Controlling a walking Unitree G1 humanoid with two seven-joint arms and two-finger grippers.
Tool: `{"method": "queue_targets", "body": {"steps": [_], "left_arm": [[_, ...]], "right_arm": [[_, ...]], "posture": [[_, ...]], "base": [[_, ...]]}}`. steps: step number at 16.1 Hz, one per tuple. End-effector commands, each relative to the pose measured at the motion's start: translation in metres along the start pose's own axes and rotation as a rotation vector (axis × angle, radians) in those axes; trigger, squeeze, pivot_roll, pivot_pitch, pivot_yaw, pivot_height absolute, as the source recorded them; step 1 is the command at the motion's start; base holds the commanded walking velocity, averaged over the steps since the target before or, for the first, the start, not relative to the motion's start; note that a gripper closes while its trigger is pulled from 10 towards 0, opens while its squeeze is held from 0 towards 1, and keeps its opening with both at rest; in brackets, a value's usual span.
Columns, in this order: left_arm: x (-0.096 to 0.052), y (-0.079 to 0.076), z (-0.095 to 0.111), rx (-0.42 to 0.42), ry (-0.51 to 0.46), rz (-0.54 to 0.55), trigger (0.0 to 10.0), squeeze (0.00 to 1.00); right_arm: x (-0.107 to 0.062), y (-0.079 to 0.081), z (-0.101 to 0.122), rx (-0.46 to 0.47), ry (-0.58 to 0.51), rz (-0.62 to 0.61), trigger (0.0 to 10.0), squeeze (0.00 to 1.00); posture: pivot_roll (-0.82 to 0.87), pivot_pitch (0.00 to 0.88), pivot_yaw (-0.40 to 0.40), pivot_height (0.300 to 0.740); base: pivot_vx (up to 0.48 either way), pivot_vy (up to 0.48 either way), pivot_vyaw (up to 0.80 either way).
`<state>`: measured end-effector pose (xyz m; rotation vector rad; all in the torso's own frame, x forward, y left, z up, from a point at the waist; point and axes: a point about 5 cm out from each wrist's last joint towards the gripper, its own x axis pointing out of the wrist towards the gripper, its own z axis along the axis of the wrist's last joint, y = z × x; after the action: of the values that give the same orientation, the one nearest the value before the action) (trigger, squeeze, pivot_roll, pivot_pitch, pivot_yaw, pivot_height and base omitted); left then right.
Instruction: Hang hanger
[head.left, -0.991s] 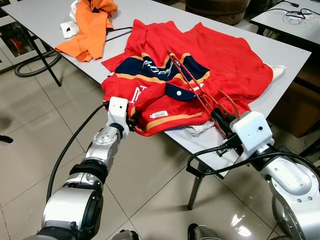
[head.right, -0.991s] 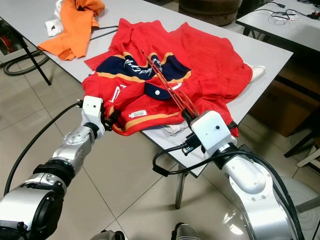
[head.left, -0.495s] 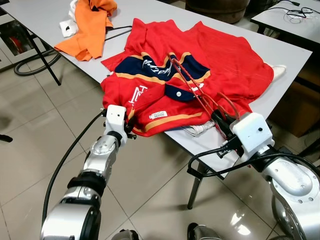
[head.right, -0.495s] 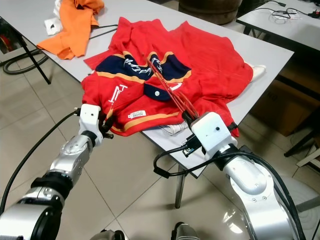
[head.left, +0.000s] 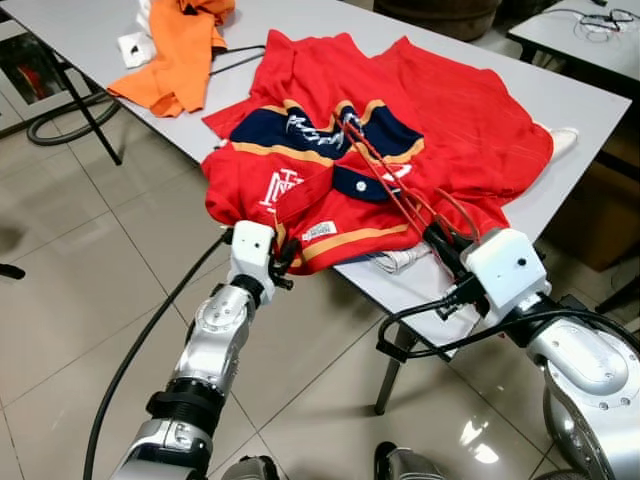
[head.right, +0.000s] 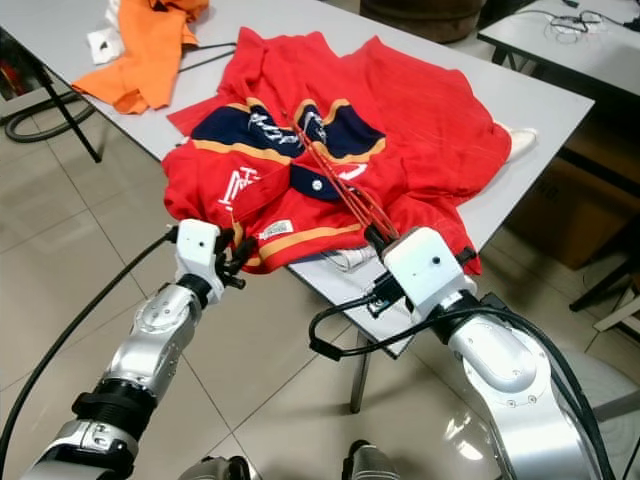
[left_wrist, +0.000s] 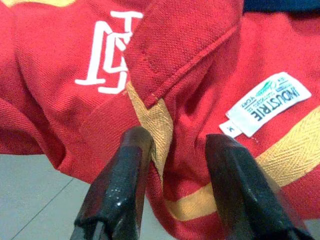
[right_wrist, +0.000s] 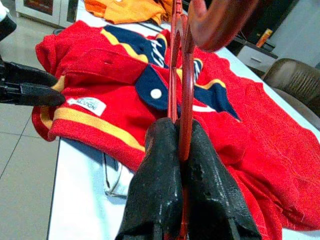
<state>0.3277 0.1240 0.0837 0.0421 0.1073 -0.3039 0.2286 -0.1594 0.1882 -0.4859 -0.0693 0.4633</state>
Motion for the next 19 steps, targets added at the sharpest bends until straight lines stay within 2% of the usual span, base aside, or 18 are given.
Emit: {"method": "queue_targets", "body": {"steps": [1, 4, 8, 12, 13, 14, 17, 18, 19], "left_arm": [[0.0, 0.004, 0.0, 0.013, 0.008, 0.048, 10.0, 1.0], [0.002, 0.007, 0.012, -0.007, -0.038, 0.089, 10.0, 1.0], [0.001, 0.009, 0.008, -0.043, 0.002, 0.141, 10.0, 1.0], [0.004, 0.004, -0.001, -0.205, 0.05, 0.11, 10.0, 1.0], [0.006, 0.0, 0.001, -0.225, 0.038, 0.072, 10.0, 0.47], [0.007, -0.004, 0.003, -0.229, 0.035, 0.044, 10.0, 0.0], [0.011, -0.01, 0.003, -0.215, 0.066, -0.011, 10.0, 0.0], [0.012, -0.011, 0.001, -0.152, 0.085, -0.035, 10.0, 0.0], [0.012, -0.011, 0.0, -0.134, 0.09, -0.042, 10.0, 0.0]], "right_arm": [[-0.004, -0.002, 0.005, -0.019, -0.017, -0.001, 10.0, 0.0], [-0.005, -0.002, 0.005, -0.021, -0.016, 0.002, 10.0, 0.0], [-0.006, -0.003, 0.004, -0.027, -0.012, 0.005, 10.0, 0.0], [-0.006, -0.003, 0.005, -0.041, -0.013, 0.019, 10.0, 0.0], [-0.006, -0.004, 0.005, -0.042, -0.013, 0.019, 10.0, 0.0], [-0.006, -0.004, 0.005, -0.042, -0.014, 0.019, 10.0, 0.0], [-0.006, -0.004, 0.005, -0.046, -0.012, 0.024, 10.0, 0.0], [-0.006, -0.004, 0.006, -0.045, -0.013, 0.019, 10.0, 0.0], [-0.006, -0.004, 0.006, -0.045, -0.014, 0.017, 10.0, 0.0]], "posture": [[-0.16, 0.155, 0.076, 0.74], [-0.16, 0.155, 0.076, 0.74], [-0.17, 0.158, 0.075, 0.74], [-0.17, 0.156, 0.071, 0.74], [-0.18, 0.154, 0.07, 0.74], [-0.18, 0.154, 0.07, 0.74], [-0.19, 0.158, 0.07, 0.74], [-0.19, 0.155, 0.074, 0.74], [-0.19, 0.155, 0.074, 0.74]], "base": [[0.0, 0.0, 0.0], [0.0, 0.0, 0.0], [0.0, 0.0, 0.0], [0.0, 0.0, 0.0], [0.0, 0.0, 0.0], [0.0, 0.0, 0.0], [0.0, 0.0, 0.0], [0.0, 0.0, 0.0], [0.0, 0.0, 0.0]]}}
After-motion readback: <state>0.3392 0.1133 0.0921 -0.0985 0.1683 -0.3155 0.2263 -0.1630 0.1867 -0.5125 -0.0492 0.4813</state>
